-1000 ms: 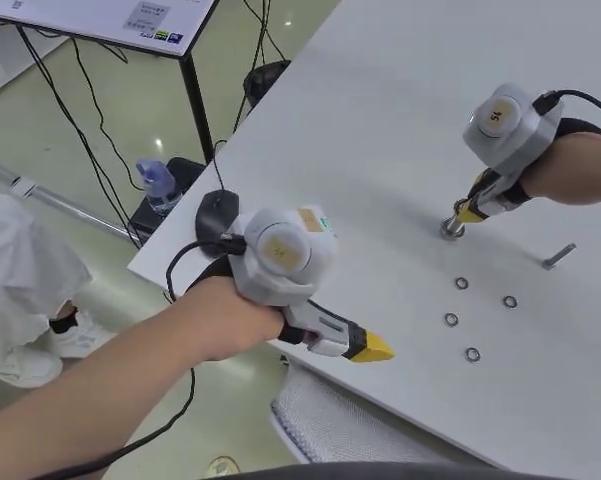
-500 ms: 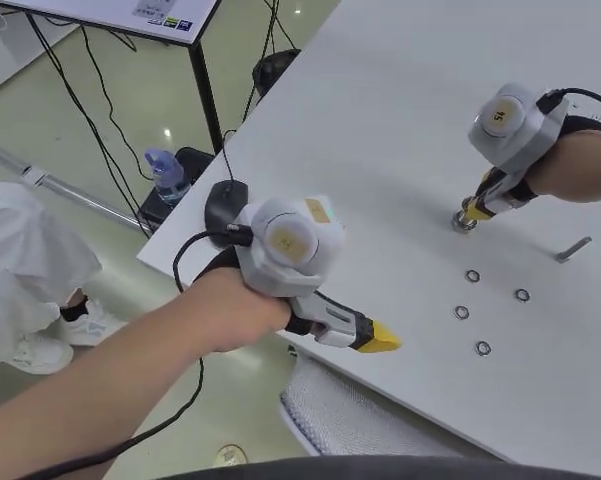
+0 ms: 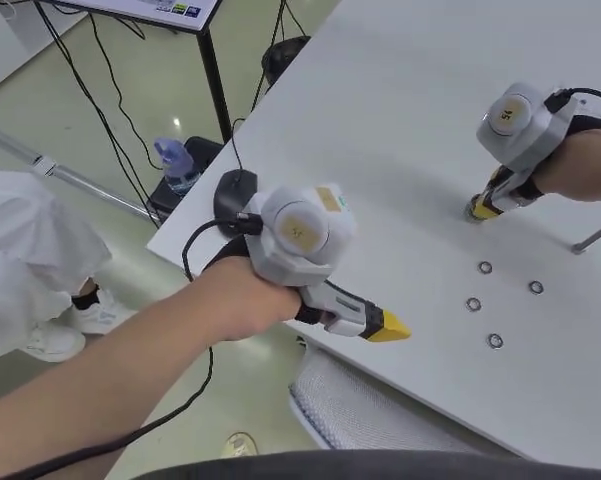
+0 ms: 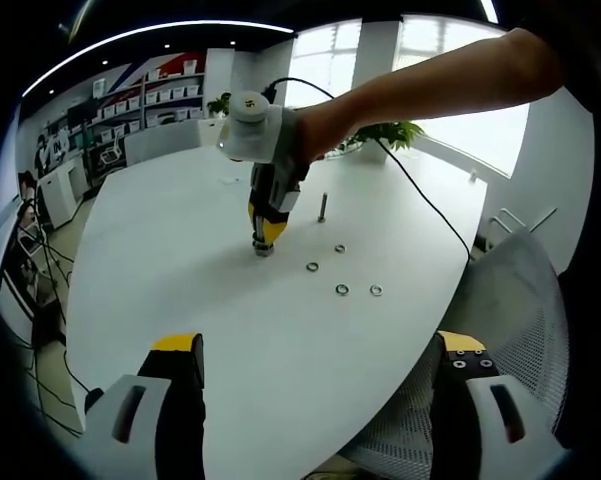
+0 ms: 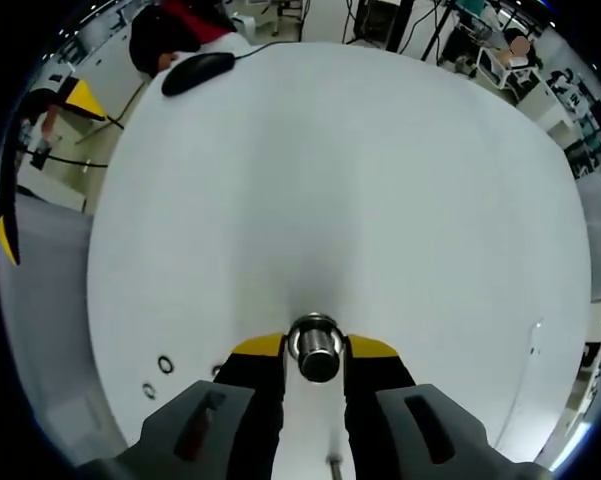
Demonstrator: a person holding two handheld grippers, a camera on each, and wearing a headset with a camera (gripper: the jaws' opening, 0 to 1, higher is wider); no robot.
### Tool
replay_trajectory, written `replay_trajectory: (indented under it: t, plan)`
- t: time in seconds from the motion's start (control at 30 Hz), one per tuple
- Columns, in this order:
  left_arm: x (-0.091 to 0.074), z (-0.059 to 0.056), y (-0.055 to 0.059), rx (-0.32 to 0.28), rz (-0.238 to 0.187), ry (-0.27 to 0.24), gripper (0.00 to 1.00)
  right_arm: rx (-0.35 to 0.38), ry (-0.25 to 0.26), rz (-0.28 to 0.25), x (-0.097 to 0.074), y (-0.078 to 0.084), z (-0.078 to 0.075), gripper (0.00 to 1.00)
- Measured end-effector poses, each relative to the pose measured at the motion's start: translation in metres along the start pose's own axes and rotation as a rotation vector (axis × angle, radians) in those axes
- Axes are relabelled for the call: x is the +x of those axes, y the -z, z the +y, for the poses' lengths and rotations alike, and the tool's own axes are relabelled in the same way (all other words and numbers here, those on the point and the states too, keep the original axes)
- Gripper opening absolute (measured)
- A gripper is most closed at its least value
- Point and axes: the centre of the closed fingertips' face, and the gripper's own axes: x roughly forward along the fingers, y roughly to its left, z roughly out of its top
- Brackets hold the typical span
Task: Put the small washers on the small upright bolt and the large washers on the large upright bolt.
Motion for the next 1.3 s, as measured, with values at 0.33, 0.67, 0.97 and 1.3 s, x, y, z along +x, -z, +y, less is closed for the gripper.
replay_trajectory:
  t: [0.33,0.67,0.97,1.3]
  plan:
    - [0.000,-0.001,0.000,0.007,0.002,0.004,0.95,0.006,-0.002,0.000,-0.002,0.001,0.006,0.22]
    - [0.002,-0.005,0.003,0.007,0.014,0.013,0.93,0.007,-0.008,-0.007,-0.006,-0.001,0.010,0.22]
    - [0.004,-0.004,0.003,0.010,0.019,0.019,0.92,0.023,-0.017,-0.009,-0.001,0.001,0.005,0.23]
    - [0.004,-0.004,0.000,0.017,0.008,0.016,0.94,0.016,-0.028,0.000,0.003,0.004,0.003,0.28]
